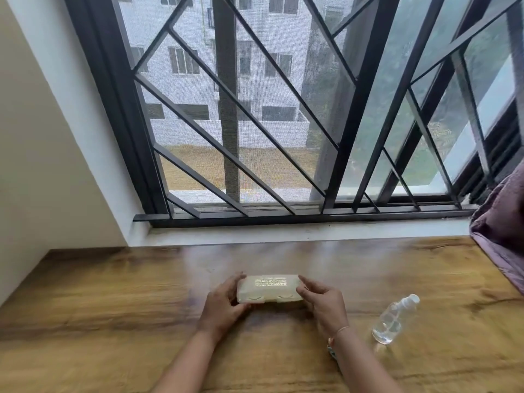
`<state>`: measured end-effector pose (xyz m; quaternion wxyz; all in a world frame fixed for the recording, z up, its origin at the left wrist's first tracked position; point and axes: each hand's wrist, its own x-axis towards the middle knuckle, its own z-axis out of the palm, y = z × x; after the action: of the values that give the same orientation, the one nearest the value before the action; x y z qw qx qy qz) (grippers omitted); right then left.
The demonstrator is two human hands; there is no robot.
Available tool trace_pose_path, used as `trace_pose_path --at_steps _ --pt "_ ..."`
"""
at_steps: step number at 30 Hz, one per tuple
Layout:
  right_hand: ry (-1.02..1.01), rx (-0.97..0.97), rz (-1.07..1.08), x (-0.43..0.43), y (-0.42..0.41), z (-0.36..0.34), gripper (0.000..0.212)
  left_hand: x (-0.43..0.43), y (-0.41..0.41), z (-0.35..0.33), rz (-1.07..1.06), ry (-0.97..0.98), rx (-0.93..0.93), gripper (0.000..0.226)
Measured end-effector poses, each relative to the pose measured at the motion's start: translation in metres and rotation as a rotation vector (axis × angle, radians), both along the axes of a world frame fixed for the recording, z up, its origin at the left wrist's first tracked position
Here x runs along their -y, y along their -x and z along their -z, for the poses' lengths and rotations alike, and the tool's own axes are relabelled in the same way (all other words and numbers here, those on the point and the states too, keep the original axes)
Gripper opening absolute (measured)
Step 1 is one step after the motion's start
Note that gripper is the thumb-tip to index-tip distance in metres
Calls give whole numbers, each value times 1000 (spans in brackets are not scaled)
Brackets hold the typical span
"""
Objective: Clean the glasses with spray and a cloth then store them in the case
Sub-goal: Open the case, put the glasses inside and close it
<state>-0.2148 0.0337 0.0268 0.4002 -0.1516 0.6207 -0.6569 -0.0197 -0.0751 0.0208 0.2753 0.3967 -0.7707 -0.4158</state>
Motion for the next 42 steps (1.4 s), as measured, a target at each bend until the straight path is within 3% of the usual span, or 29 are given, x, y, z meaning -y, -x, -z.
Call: trace_pose_path --at_steps 9,12,16,23,29,33,37,42 --pt "-227 -6 58 2 -1 5 29 -3 2 7 -57 -14 -62 64" --pt "-228 75 27 5 -1 -4 20 -4 -2 10 -87 -155 -114 60" --pt "-211 205 43 6 -5 -9 15 -2 -5 14 -140 -233 -159 38" --pt "-271 265 95 8 -9 -9 19 0 1 18 -235 -502 -349 35" --pt "-254 233 120 9 -11 -9 9 -4 0 16 -262 -486 -344 39" --pt "-207 200 146 10 -18 -10 10 -15 -8 13 -305 -372 -272 43" --pt "-206 27 98 37 -38 -11 10 -26 -29 10 -460 -232 -232 54" --pt "-207 -133 -60 88 -84 -22 18 -29 -66 4 -589 -209 -255 61"
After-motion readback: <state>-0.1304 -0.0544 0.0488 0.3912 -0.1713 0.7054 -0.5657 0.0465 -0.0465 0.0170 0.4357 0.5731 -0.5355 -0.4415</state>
